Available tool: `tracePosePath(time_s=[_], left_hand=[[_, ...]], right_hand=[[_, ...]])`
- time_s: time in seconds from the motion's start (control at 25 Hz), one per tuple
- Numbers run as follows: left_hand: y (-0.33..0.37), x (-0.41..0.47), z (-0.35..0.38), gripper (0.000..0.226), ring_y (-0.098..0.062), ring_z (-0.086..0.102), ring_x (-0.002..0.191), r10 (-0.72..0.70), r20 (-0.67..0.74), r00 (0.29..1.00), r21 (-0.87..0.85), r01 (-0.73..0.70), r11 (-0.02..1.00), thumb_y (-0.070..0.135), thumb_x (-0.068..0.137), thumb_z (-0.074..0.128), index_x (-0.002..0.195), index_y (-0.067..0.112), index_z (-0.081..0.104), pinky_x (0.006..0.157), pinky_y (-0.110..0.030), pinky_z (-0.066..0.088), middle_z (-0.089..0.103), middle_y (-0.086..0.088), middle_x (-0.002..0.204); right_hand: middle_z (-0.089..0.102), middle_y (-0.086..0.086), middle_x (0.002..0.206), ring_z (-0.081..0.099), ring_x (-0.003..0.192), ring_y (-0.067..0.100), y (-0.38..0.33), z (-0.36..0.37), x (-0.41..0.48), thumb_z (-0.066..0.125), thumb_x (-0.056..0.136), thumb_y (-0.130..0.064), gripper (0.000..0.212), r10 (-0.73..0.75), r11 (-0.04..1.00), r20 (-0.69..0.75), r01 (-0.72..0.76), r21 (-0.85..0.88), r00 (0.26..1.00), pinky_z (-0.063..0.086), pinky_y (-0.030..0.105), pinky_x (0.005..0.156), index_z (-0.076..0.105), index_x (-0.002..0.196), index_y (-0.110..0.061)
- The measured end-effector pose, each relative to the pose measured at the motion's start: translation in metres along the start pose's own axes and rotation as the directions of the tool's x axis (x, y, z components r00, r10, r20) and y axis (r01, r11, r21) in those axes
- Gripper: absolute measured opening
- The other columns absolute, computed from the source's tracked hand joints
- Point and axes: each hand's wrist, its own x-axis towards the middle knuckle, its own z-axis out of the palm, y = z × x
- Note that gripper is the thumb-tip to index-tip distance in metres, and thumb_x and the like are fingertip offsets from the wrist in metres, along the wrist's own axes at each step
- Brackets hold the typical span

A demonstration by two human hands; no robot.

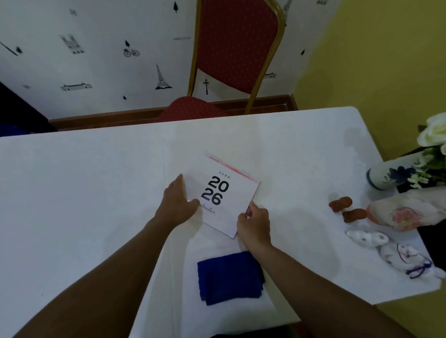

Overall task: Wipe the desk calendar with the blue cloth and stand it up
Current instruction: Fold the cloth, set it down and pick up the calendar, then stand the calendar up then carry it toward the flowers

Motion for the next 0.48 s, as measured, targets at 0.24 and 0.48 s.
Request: tracePosePath(time_s=[0.24, 0.48], left_hand=[[-0.009, -0.013, -0.001, 0.093, -0.036, 0.04, 0.136, -0.044, -0.083, 0.996, 0.01, 0.045, 0.999, 0.027, 0.079, 0.079, 0.154, 0.017, 0.026, 0.113, -0.058, 0.039, 0.043, -0.016, 0.144], [0.001, -0.03, -0.013, 0.087, -0.029, 0.054, 0.123, -0.004, -0.143, 0.99, -0.15, -0.018, 0.988, 0.022, 0.075, 0.086, 0.146, 0.018, 0.036, 0.102, -0.049, 0.053, 0.05, -0.011, 0.138]], right_hand=[[0.068, 0.001, 0.115, 0.066, 0.097, 0.017, 0.001, -0.011, 0.004, 0.058, 0.098, -0.011, 0.03, 0.052, 0.986, 0.01, -0.053, 0.156, 0.999, 0.051, 0.026, 0.077, 0.064, 0.126, -0.022], [0.067, -0.009, 0.113, 0.065, 0.092, 0.004, -0.013, -0.03, 0.004, 0.054, 0.094, -0.002, 0.047, -0.006, 0.96, 0.019, 0.001, 0.281, 1.0, 0.052, 0.019, 0.067, 0.049, 0.125, -0.037]])
